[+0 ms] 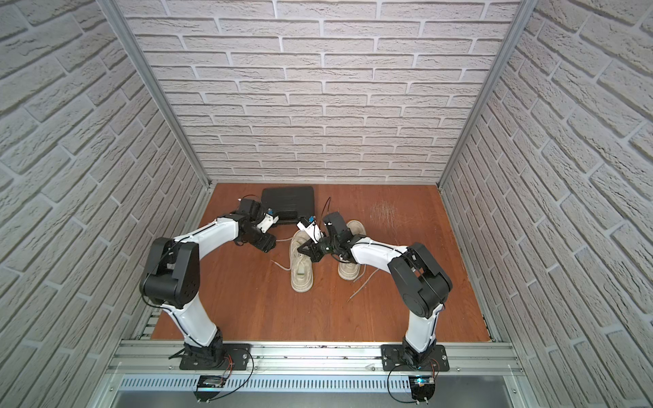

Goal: Tie the shoes
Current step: Wrap the shoelace around the shoelace.

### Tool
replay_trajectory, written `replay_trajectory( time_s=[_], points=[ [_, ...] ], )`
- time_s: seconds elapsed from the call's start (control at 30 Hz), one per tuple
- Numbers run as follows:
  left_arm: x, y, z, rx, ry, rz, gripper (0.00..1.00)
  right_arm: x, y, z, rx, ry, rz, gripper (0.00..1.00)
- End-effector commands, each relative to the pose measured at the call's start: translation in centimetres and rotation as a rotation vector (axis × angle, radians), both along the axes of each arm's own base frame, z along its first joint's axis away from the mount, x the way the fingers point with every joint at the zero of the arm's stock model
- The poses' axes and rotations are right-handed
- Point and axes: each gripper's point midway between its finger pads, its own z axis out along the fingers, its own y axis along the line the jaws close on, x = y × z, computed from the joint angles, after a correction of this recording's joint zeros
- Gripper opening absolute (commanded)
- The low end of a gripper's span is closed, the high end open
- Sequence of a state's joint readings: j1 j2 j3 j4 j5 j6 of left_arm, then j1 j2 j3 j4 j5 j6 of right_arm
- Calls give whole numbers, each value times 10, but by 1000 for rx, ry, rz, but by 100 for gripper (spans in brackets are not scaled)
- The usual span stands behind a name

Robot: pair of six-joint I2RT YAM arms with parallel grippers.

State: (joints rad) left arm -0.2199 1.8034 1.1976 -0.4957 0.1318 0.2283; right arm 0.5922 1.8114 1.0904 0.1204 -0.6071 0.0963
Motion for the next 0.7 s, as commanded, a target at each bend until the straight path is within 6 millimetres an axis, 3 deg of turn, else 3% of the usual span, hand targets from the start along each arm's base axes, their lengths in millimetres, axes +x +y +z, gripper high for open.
replay_trajectory(
  time_s=[0.0, 0.4, 0.67],
  points=[
    [7, -16, -1, -46, 7, -98, 77, 3, 10, 15, 40, -36, 24, 3],
    [19, -22, -25, -91, 90, -162, 76, 3, 13, 16, 52, -31, 27, 3],
    [22, -12, -43, 48, 51, -114, 64, 3, 12, 15, 51, -32, 25, 3]
  ],
)
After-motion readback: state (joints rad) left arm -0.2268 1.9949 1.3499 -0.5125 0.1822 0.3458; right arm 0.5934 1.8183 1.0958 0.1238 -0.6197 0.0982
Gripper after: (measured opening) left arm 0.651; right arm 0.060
